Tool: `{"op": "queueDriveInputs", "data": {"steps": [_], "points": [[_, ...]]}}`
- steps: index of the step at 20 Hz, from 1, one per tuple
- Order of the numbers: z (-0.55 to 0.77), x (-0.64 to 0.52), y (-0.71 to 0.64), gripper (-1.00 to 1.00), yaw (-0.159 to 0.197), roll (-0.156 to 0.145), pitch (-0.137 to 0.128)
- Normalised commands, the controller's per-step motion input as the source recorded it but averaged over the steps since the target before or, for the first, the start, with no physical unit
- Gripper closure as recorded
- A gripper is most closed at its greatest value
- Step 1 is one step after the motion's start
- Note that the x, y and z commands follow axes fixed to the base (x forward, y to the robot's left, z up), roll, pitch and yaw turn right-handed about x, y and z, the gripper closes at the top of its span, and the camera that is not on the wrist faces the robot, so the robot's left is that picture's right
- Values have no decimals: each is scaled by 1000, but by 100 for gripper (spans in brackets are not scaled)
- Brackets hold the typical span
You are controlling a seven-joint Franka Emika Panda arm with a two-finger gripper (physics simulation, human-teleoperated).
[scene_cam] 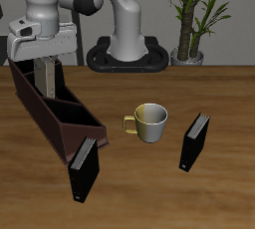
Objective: Place the yellow book into the right desk caddy's back compartment
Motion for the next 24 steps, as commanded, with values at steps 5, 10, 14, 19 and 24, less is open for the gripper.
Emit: {"op": "queueDriveInputs", "data": {"steps": [5, 10, 14, 19, 24], "points": [[-224, -49, -57, 100, -2, -8, 17], [-245, -24, -54, 100, -11, -8, 24], [-176, 43, -74, 100, -2, -4, 22], [-105, -14, -181, 100, -15, -43, 8], [-106, 33, -133, 100, -9, -26, 14]]}}
